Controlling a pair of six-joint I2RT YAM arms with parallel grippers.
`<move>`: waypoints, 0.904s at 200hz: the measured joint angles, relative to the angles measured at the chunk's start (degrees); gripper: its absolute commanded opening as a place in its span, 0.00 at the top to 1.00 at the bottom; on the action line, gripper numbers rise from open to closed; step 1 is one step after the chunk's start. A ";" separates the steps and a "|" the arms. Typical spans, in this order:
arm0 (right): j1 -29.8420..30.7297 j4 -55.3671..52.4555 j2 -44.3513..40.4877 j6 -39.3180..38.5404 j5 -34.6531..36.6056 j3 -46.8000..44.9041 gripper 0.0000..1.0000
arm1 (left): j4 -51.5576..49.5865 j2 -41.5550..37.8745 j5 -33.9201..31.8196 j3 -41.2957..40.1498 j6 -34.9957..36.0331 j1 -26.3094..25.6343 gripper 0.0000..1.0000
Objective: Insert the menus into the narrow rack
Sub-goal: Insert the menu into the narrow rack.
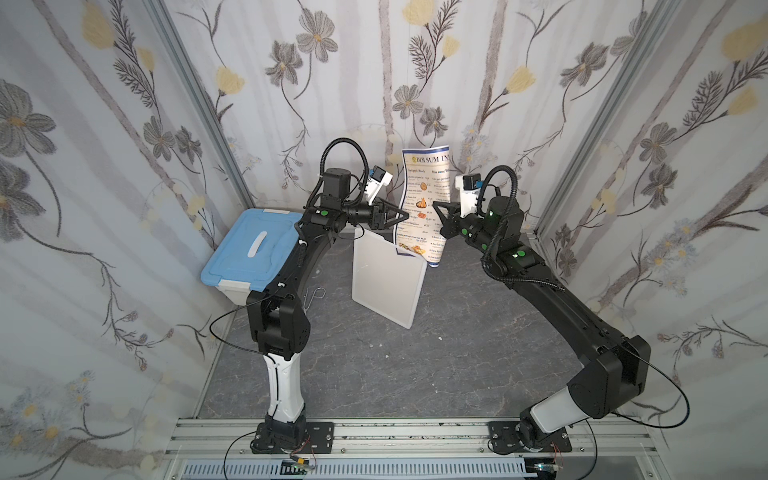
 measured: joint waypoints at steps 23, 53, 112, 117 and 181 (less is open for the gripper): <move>0.00 0.00 0.00 -0.02 -0.15 -0.02 0.94 | -2.34 -0.02 -0.04 0.00 2.05 0.02 0.82; 0.00 0.00 0.00 -0.04 -0.94 -0.02 0.92 | -4.37 -0.42 -0.07 0.00 3.89 -0.02 0.91; 0.00 -0.04 0.00 -0.63 -1.42 -0.02 0.89 | -7.04 -0.87 -0.24 0.00 7.02 0.04 1.00; 0.00 -0.04 0.00 -0.66 -1.42 -0.02 0.89 | -7.26 -0.96 -0.28 0.00 7.28 0.07 1.00; -0.02 -0.26 0.15 -1.55 -1.95 1.03 0.87 | -8.94 -1.53 -1.86 0.02 10.43 0.61 1.00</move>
